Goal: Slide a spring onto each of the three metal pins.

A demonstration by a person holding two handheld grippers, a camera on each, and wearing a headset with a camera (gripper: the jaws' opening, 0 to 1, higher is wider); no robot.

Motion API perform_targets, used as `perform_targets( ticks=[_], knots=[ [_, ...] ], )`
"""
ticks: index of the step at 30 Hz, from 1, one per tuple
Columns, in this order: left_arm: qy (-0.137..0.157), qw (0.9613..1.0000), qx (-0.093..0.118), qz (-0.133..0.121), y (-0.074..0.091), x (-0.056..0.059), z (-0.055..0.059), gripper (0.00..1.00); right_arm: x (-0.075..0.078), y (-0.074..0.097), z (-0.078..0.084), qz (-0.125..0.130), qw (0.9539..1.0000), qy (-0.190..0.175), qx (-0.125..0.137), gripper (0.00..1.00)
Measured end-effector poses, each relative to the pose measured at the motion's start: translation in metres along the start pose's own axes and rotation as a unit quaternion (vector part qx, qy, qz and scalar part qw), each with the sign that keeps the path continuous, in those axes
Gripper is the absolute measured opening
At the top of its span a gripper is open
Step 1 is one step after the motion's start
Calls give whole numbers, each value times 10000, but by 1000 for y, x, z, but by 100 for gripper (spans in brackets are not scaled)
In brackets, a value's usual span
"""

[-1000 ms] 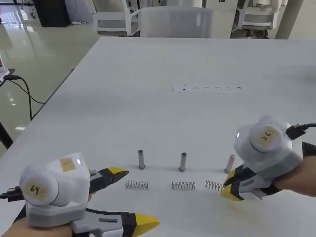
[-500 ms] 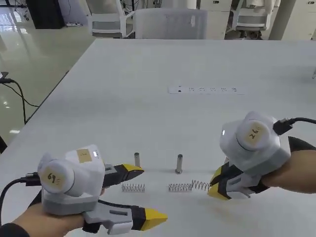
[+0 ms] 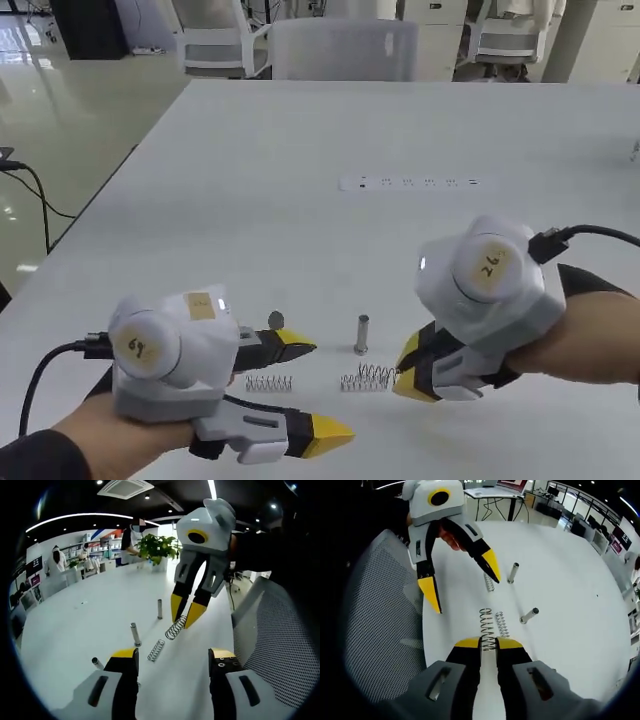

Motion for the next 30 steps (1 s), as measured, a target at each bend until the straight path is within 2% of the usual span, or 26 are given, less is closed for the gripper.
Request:
perform_targets(
  ticks=[8,23,30],
  knots=[
    [-183,9997,-63,168,-10,2,-5,48,-6,-1,-9,-128,9996,254,11,13],
    [-527,9977,-85,419,-16,10,-7,19,-15,1,-13,-281,9980,564,14,13],
    [-610,9970,-121,467,-17,11,-6,11,-17,2,-13,-365,9964,762,37,13]
  ],
)
Point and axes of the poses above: the centre of the closed fingertips' face, and the gripper's own axes: y roughly backward along the fingers, x roughly to its right, z roughly out of its underside, the point moved 8 cm from there along y, roughly backward along the fingers, and after that the axes turned 10 degrees about z, right-handed, at the moved point
